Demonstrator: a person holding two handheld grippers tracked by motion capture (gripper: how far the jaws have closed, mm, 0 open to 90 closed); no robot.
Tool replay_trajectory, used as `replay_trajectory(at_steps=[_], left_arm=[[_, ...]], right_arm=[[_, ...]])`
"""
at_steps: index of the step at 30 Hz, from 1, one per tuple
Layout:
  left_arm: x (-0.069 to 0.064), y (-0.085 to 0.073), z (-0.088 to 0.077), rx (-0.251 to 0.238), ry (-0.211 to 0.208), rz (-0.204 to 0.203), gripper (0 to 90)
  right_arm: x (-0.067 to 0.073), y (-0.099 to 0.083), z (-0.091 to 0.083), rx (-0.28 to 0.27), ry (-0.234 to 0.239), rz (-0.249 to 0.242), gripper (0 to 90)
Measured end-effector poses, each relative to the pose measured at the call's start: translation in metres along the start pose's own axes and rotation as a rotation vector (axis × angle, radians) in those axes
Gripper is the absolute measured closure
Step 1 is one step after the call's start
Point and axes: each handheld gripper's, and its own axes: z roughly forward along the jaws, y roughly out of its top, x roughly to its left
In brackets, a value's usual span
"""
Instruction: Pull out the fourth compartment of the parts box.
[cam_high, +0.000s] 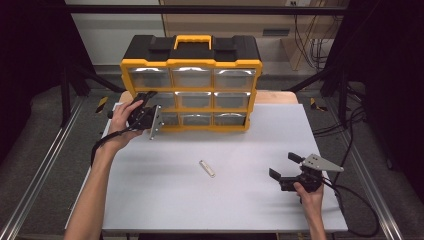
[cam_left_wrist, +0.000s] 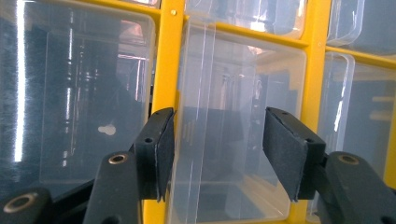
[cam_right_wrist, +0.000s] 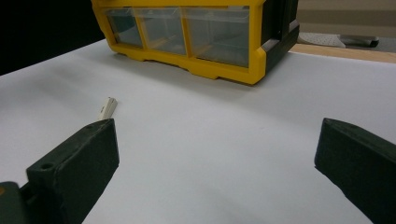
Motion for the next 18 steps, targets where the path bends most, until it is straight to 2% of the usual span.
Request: replay_trajectory(at_steps=[7, 18], left_arm=[[-0.0006, -0.0001, -0.0002, 0.000, 0.016, 0.000, 47.6], [-0.0001, 0.0008, -0.0004, 0.012, 0.066, 0.053, 62.7]], right_arm=[[0.0000, -0.0001, 0.0004, 0.001, 0.000, 0.000, 0.3], [0.0002, 0.0001, 0.0003, 0.001, 0.001, -0.001, 0.3]])
